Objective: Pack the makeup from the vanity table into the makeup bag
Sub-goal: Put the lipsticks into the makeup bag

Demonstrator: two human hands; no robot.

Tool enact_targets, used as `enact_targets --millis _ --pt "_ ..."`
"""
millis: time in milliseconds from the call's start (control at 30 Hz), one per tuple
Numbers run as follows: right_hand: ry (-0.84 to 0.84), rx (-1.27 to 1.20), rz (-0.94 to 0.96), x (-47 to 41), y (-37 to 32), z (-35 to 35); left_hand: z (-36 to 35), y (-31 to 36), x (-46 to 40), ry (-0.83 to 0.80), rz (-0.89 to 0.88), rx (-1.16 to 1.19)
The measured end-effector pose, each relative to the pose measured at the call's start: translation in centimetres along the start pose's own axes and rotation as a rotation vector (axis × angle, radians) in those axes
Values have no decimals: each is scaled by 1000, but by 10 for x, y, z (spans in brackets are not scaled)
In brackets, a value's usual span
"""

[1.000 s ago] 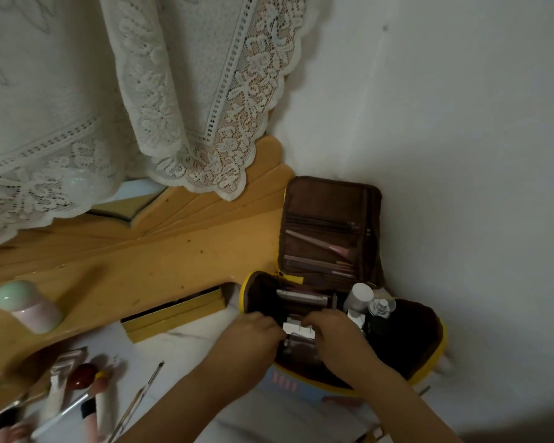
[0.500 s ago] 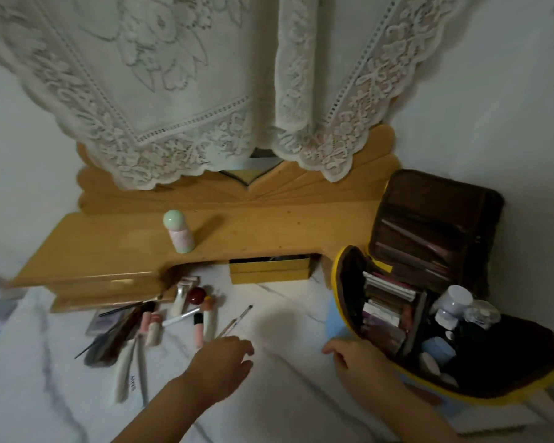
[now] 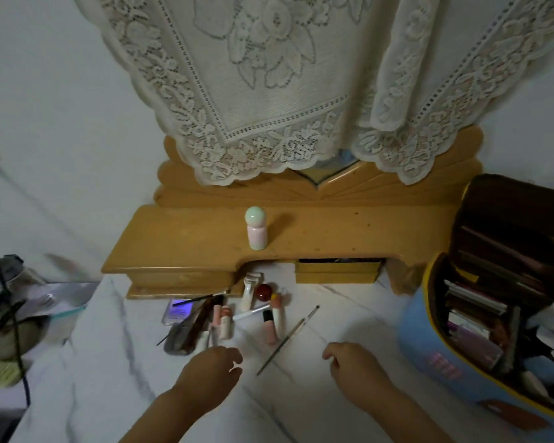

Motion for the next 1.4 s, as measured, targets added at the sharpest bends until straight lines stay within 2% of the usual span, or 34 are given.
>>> enact_targets --millis 133,300,500,667,900,1000,1200,1300,1400 --pt "60 -20 -11 -22 -50 -23 7 -43 -1 -4 54 23" --pt "237 61 -36 -50 -95 -35 11 -82 -4 7 65 18" --pt "225 275 -72 -72 -103 -58 16 -110 -12 33 65 21" --pt "342 338 -108 -82 -102 -60 22 -123 -24 85 65 -21" --pt "268 167 -174 -87 -94 -63 31 -136 -38 267 210 31" --pt "252 45 -215 -79 -91 -53 29 -132 -43 300 210 9" --pt "230 -54 -223 -60 -89 -28 16 -119 -52 175 221 -200" --pt "227 -111 -224 -51 -86 -18 18 -124 -54 188 236 -230" --pt "259 -279 -258 -44 -79 -13 21 -126 -51 192 238 -222"
Point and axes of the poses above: each hand's wrist, its own x-axis away from the middle knuckle, its own z-axis out of the back of the hand, y = z × x, the point moved 9 cm from there along -x, towards the middle knuckle, and after that the axes turned 14 degrees about y, right-handed, at the moved point
